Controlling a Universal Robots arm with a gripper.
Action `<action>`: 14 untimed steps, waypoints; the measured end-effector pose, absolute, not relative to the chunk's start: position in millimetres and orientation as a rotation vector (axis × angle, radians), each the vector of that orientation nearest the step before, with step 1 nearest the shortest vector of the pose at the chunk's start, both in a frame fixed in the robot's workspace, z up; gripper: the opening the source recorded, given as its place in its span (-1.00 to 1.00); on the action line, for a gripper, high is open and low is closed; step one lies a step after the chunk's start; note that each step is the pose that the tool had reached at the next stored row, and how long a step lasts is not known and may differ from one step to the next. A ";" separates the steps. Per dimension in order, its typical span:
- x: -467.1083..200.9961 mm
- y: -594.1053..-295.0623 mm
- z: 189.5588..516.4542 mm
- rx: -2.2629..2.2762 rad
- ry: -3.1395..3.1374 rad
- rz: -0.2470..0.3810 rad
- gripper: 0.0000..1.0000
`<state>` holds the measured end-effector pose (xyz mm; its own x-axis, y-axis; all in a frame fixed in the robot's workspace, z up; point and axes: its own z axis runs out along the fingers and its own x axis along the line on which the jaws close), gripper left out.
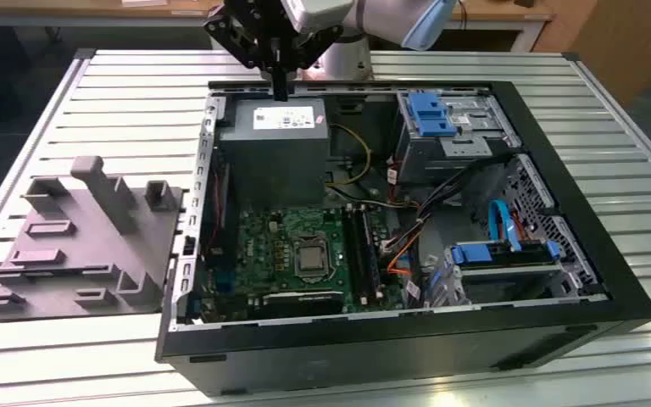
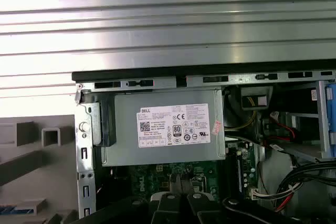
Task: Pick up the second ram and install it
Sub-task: 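Reach for the second ram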
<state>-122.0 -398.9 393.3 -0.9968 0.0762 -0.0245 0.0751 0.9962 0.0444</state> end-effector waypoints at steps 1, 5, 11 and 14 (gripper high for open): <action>-122.0 -398.9 393.3 0.118 3.113 0.068 -0.80; -122.0 -398.9 393.3 0.118 3.112 0.068 -0.80; -122.1 -398.9 393.3 0.118 3.112 0.068 -0.80; -124.4 -399.0 393.3 0.118 3.113 0.068 -0.80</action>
